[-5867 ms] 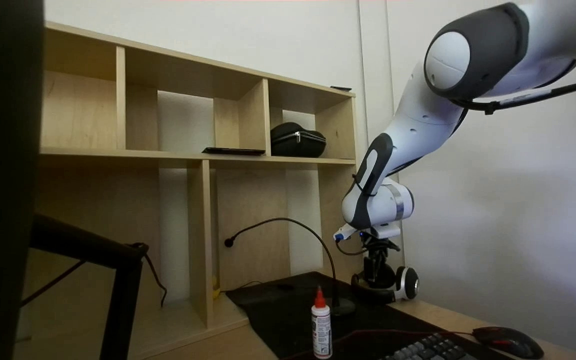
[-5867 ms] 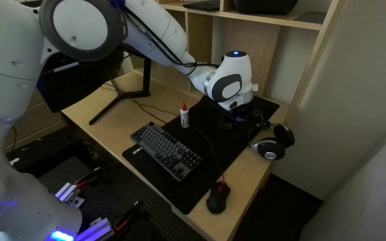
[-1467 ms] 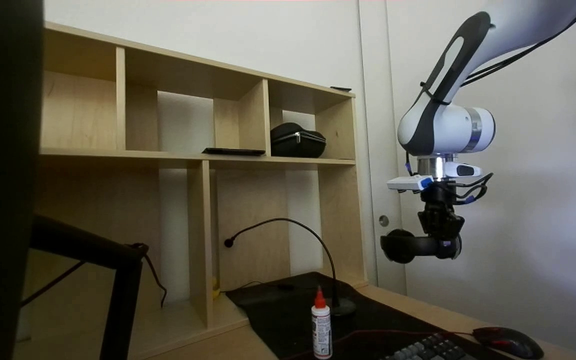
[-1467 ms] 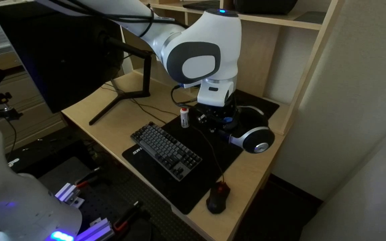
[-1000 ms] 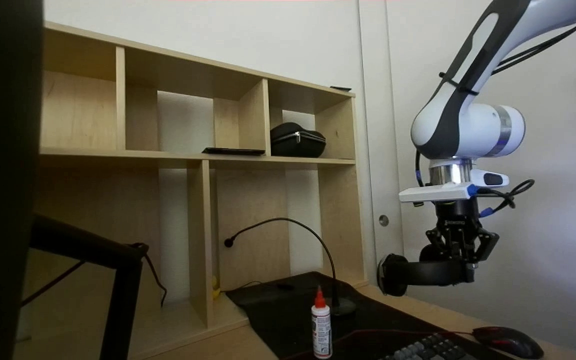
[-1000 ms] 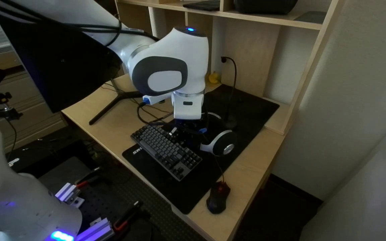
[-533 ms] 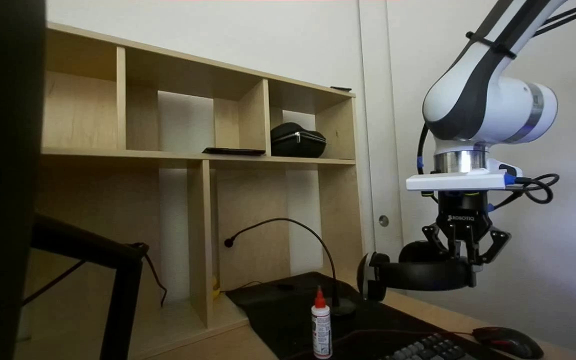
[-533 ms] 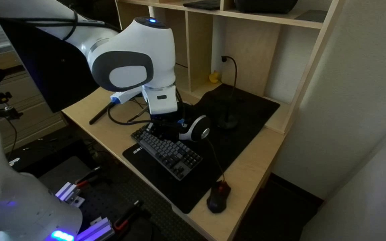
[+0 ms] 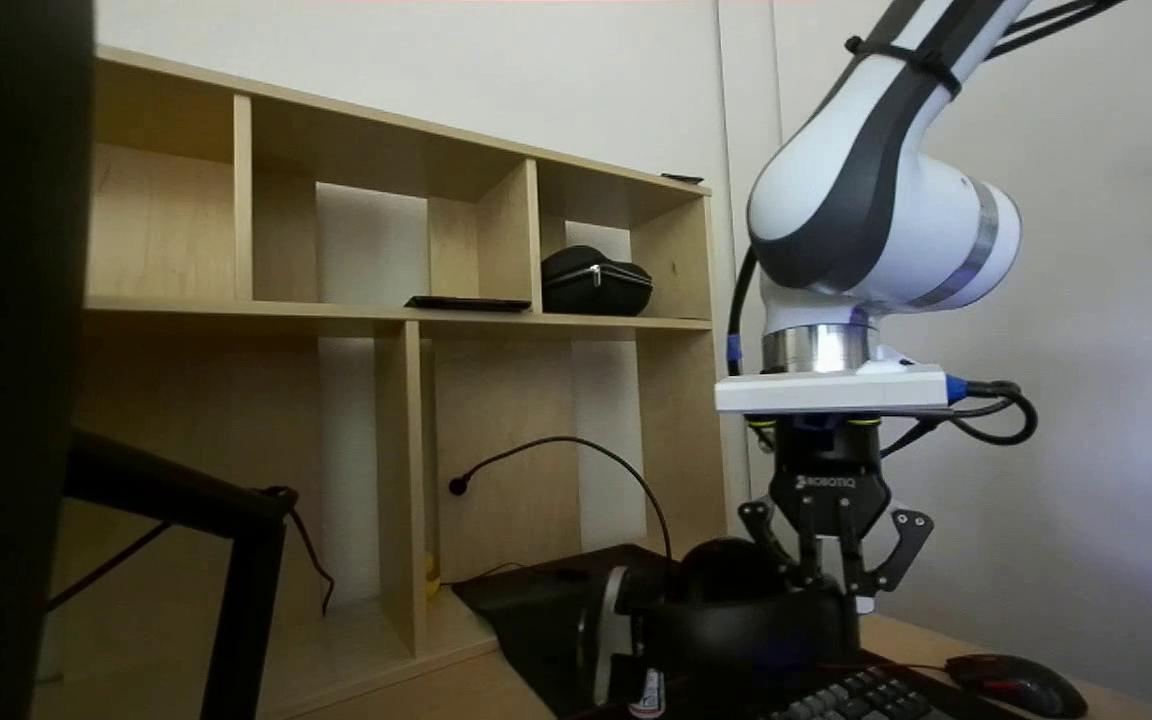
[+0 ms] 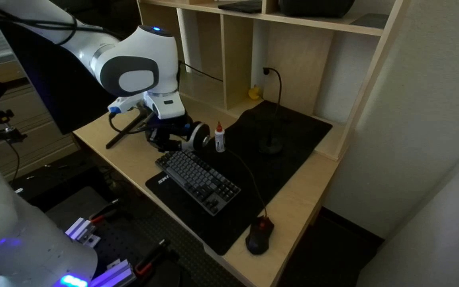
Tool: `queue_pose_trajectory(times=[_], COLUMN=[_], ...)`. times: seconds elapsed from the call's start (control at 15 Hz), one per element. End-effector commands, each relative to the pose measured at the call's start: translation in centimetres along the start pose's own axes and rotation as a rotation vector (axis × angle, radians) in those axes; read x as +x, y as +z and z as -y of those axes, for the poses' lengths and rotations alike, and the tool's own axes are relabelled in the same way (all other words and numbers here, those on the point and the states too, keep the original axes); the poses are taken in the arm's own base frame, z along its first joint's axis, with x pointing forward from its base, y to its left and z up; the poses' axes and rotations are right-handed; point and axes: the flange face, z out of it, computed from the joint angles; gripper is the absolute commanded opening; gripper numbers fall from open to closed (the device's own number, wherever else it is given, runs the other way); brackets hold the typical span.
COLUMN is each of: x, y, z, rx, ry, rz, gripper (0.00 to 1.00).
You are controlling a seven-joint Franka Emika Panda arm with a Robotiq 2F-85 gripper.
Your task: Move the black desktop microphone to the right and the headphones to the left
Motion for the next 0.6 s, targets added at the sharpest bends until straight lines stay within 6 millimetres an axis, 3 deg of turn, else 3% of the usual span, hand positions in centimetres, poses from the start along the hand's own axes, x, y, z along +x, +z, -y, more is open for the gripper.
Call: queue_pose_trajectory(times=[0.0, 0.07, 0.2, 0.27, 0.33, 0.53], x=[-5.2, -4.0, -6.0, -6.1, -5.9, -5.9], y=[1.0, 1.0, 1.6, 1.7, 1.5, 1.6], z=[3.3, 1.9, 2.8, 3.0, 2.6, 2.7], rx=[-0.003, -0.011, -0.018, -0.020, -0.030, 0.032], ry=[-0.187, -0.102, -0.161, -0.170, -0.170, -0.163], rz=[0.069, 0.029, 0.043, 0.045, 0.054, 0.046], gripper=[0.05, 0.19, 0.19, 0.19, 0.05, 0.05])
